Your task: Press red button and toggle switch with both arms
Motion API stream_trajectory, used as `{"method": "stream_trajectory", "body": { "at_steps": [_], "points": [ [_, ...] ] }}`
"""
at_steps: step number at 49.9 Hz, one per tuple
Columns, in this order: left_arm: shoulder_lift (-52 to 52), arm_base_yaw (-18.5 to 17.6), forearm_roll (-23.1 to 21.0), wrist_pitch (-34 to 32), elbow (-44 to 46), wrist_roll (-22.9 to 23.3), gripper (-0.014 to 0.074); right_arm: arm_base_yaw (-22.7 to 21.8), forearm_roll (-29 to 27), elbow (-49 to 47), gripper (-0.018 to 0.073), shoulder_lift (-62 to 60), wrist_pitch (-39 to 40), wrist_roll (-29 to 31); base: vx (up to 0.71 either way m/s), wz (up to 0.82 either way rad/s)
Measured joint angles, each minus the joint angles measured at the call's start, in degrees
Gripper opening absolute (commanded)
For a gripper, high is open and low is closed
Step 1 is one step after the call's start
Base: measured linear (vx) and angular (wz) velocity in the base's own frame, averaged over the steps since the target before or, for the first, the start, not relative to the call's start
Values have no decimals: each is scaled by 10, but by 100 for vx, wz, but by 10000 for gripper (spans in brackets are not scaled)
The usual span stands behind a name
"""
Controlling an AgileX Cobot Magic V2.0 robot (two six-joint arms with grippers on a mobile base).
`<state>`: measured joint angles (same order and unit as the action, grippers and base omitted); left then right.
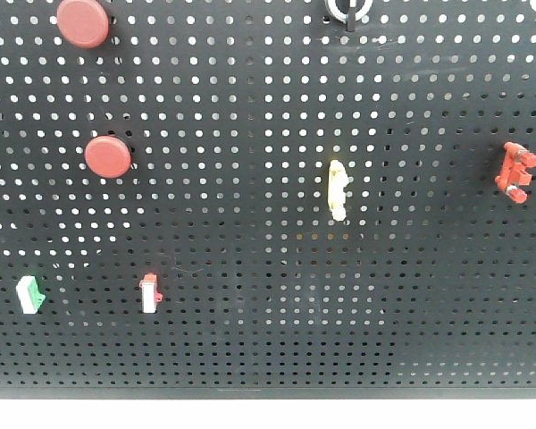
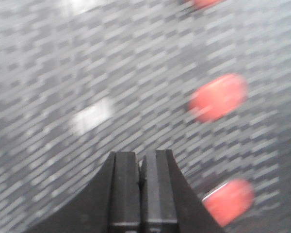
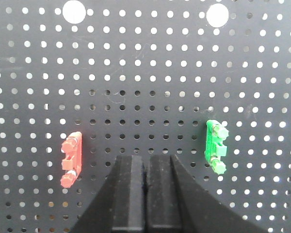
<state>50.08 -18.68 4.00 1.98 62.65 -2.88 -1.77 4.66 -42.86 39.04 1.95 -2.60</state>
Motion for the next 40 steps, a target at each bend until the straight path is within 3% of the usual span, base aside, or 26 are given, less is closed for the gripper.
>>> {"method": "stream_trajectory", "body": {
  "at_steps": [12,23,40],
  "points": [
    [89,-63,0,-2,66,-8,2,0,0,0,0,0,0,0,0,0],
    [149,-69,0,-40,104,-10,2,0,0,0,0,0,0,0,0,0],
    [232,-70,-1,-47,178,-11,2,0,0,0,0,0,0,0,0,0]
  ]
}}
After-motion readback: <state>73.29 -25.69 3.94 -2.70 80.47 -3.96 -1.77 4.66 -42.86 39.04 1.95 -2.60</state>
